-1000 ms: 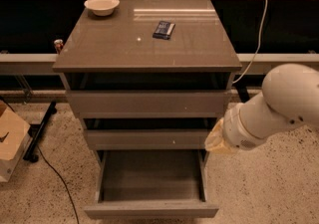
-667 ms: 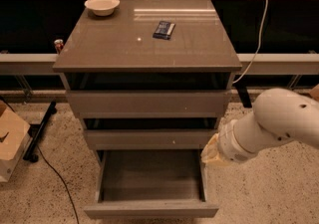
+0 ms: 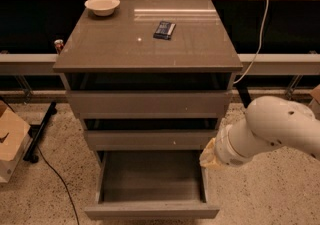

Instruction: Close bottom drawer

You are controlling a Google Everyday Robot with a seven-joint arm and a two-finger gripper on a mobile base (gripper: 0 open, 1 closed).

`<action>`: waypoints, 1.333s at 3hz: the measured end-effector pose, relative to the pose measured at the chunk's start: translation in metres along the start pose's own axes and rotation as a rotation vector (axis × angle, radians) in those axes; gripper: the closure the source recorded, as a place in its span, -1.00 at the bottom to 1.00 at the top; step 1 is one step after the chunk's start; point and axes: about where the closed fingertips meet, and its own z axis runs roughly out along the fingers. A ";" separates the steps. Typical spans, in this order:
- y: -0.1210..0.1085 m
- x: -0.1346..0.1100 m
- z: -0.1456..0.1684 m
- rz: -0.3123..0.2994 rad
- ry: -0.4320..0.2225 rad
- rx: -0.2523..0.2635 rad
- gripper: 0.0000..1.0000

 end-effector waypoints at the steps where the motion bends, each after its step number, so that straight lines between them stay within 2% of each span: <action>1: 0.001 0.012 0.036 -0.014 -0.021 0.002 1.00; 2: 0.006 0.036 0.090 0.016 -0.076 -0.016 1.00; 3: 0.006 0.036 0.090 0.016 -0.076 -0.016 1.00; 4: 0.007 0.045 0.122 0.017 -0.060 -0.006 1.00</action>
Offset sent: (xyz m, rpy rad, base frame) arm 0.0118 -0.0037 -0.1549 0.1409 0.0093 -0.0201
